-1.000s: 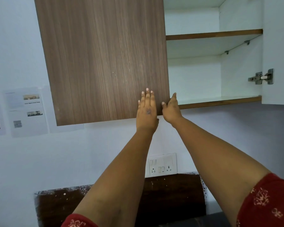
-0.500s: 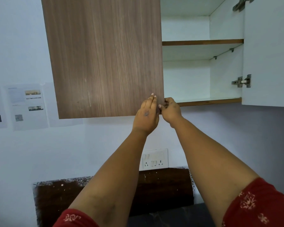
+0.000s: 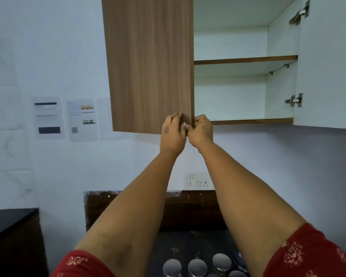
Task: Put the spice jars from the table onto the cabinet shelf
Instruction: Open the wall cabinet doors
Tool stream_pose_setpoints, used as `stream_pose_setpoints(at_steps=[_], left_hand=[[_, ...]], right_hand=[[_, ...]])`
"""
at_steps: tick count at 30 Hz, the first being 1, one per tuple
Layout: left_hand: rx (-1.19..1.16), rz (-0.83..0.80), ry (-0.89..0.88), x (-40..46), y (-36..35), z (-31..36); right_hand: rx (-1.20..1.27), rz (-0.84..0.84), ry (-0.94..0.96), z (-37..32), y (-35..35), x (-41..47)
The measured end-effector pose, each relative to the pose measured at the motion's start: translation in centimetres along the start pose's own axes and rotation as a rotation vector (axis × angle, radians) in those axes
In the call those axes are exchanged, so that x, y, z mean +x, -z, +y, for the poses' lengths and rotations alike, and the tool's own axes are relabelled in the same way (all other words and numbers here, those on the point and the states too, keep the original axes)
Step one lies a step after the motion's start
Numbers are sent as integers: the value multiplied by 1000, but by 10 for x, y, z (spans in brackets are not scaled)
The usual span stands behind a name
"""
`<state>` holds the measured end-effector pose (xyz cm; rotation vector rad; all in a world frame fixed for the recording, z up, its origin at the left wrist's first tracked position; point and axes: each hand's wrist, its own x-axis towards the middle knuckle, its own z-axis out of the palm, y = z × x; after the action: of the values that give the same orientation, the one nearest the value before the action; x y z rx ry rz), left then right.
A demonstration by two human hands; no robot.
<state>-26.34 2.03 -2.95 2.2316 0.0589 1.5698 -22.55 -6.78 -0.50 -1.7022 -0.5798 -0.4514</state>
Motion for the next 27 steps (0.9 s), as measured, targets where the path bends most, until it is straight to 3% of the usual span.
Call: stream_pose_setpoints(at_steps=[5,13,21,27], left_hand=[[-97,89,40,-9,60,1],[-235,212,187,-13,166,-21],[-2,157,125,-30,278,-65],[187,115,74,-39,323,-82]], right_hand=[[20,36,9,-41,-17,-46],[-72,110,212,-113,-74,-136],[-2,65,330,-169,-148,-193],[-60,72,464,-186,-189,-218]])
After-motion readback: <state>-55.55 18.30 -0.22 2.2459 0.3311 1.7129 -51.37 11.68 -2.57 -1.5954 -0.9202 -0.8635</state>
